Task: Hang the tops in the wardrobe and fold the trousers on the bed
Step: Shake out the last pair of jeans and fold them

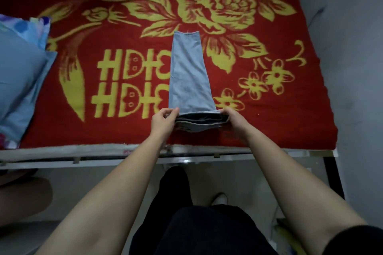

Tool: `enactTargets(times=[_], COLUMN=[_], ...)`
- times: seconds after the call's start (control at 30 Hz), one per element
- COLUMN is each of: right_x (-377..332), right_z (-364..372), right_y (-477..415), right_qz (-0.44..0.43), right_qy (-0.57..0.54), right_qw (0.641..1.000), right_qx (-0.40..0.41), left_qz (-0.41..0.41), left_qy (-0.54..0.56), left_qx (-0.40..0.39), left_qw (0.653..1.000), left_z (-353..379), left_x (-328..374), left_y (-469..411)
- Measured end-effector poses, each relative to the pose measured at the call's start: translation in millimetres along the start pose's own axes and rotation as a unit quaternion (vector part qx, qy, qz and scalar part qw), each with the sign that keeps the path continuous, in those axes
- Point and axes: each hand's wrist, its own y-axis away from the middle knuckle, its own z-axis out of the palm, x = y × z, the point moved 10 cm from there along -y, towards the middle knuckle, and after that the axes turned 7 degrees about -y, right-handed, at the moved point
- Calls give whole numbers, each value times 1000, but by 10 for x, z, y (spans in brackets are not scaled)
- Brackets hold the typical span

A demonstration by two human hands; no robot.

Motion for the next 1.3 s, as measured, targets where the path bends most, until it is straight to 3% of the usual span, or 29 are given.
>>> enactTargets(times=[0.13, 0.23, 0.37, 0.53, 0.73, 1.03, 1.17, 1.3], right_x=[-231, -407, -595, -785, -597, -400, -494, -475], right_z=[194, 177, 126, 18, 6, -72, 14, 227], right_y=[-305, -598, -1097, -1834, -2887, -3472, -3240, -3194], right_qz=[23, -9, -55, -105, -103, -133, -198, -250], right_qy=[7, 59, 136, 293, 304, 302, 354, 466], right_qw=[1000, 998, 986, 941, 937, 928, 891, 833], right_qx=[-20, 25, 76, 133, 136, 170, 203, 162], left_qz=[-68, -49, -20, 14, -1, -40, -50, -63], left_qy=[72, -7, -110, -237, -329, -123, -89, -105], left_qx=[-69, -86, -56, 13, 76, 111, 102, 125], left_qw=[993, 995, 992, 971, 941, 985, 990, 985], left_z=[73, 92, 128, 254, 564, 716, 721, 687], left_x=[142, 183, 209, 133, -138, -703, -745, -779], left_y=[-524, -917, -1392, -2071, -2791, -3381, -3344, -3444])
